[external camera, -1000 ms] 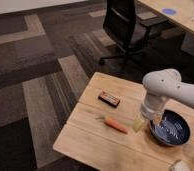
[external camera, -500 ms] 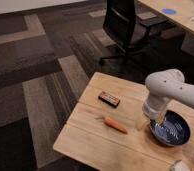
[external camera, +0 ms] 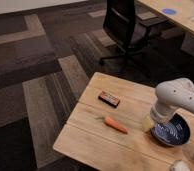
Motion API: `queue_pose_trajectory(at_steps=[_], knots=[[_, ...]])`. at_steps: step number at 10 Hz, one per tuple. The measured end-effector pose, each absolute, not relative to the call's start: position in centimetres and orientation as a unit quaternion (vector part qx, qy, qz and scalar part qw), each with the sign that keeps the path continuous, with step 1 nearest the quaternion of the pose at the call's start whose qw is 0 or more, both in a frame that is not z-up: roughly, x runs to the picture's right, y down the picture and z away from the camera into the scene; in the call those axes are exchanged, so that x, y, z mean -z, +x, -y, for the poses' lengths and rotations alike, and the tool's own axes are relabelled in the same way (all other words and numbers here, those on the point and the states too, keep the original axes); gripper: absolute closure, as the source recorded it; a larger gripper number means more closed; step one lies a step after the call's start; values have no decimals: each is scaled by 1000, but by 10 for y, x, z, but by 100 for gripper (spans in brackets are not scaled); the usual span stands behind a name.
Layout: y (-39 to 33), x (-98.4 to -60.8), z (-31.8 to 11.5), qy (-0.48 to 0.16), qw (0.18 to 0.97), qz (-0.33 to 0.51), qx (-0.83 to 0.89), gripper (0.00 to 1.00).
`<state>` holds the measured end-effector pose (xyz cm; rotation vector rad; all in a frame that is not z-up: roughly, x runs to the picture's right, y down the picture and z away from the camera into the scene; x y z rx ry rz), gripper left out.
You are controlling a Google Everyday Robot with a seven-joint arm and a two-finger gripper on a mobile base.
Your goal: Pick up the ceramic bowl
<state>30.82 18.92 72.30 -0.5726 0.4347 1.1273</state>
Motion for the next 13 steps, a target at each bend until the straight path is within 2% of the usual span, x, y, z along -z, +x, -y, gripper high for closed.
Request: queue_pose_trajectory(at_steps=[2,3,5,6,7,9,13], knots=[[313,-732,-200,-257,794,-199,-514,36],[315,-736,-205,-252,795,-201,-513,45],[317,-736,-206,-235,799,-211,-512,81],[317,-731,-202,-226,801,-217,-511,95],[313,-725,-197,-220,804,-219,-508,100],[303,-708,-181,-203,811,-219,-503,100],[297,-657,-120,-119,824,-189,-520,100]])
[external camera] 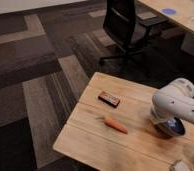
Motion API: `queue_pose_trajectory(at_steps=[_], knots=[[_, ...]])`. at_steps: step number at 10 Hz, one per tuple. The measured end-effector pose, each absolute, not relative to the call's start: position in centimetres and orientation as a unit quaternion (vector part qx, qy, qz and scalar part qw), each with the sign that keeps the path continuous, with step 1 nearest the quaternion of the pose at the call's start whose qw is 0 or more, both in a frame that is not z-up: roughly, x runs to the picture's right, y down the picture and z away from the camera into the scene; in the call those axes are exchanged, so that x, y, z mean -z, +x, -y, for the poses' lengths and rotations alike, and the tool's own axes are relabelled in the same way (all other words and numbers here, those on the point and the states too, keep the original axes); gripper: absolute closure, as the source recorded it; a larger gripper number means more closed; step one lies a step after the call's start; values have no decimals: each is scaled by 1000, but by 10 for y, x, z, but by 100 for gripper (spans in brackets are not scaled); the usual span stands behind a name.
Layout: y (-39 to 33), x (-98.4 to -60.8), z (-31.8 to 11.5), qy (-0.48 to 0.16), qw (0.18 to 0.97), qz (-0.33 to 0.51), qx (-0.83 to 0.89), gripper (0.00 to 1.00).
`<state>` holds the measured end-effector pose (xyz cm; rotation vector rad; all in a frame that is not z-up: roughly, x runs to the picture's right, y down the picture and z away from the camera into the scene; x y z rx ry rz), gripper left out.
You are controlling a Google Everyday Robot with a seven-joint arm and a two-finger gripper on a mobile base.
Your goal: Pick up the ceramic bowl
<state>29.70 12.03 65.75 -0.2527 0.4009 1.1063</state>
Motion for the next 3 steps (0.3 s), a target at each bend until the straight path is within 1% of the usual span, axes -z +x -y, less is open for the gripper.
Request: queue_pose_trajectory(at_steps=[3], knots=[[296,-657,-120,-118,825,-187,-520,100]])
